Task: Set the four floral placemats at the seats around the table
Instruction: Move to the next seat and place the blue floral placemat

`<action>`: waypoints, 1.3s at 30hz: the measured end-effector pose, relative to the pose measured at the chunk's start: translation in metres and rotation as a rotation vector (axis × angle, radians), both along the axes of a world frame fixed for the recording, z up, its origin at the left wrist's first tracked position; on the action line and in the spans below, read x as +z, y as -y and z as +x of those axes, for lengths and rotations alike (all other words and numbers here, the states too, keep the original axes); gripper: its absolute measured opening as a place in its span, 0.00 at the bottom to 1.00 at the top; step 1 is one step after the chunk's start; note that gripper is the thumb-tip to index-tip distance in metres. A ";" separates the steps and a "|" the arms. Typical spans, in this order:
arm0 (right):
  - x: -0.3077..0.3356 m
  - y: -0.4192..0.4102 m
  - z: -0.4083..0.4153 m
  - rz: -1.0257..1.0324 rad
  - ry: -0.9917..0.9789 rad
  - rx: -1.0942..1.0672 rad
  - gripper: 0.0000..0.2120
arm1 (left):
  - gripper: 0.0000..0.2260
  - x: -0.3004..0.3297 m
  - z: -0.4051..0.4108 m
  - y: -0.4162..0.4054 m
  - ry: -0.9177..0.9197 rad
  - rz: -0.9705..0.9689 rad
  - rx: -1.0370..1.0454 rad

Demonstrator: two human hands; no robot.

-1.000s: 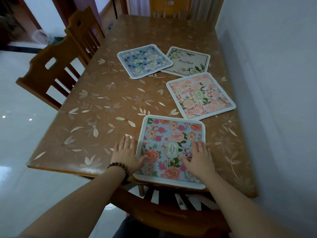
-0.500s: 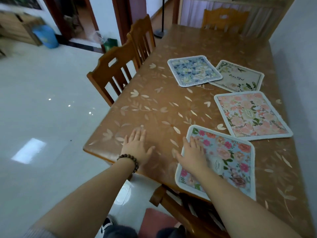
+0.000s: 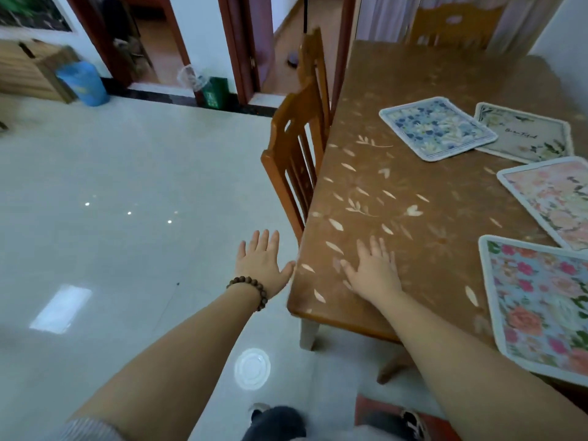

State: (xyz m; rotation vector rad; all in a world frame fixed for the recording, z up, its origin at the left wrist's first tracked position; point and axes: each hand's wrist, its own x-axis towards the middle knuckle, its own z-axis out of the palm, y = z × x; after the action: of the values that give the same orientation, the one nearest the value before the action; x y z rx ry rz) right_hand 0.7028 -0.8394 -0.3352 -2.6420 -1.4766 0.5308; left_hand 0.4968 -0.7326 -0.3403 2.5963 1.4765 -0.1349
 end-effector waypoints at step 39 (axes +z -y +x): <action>0.044 -0.334 0.121 0.079 0.116 -0.794 0.29 | 0.35 0.065 0.259 -0.463 0.148 0.027 -0.780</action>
State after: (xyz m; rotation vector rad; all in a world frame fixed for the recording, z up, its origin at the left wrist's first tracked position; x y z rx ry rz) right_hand 0.8235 -0.5051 -0.2911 -2.9021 -0.3491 0.2319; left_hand 0.7554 -0.2696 -0.2755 2.9659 0.3604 -0.0049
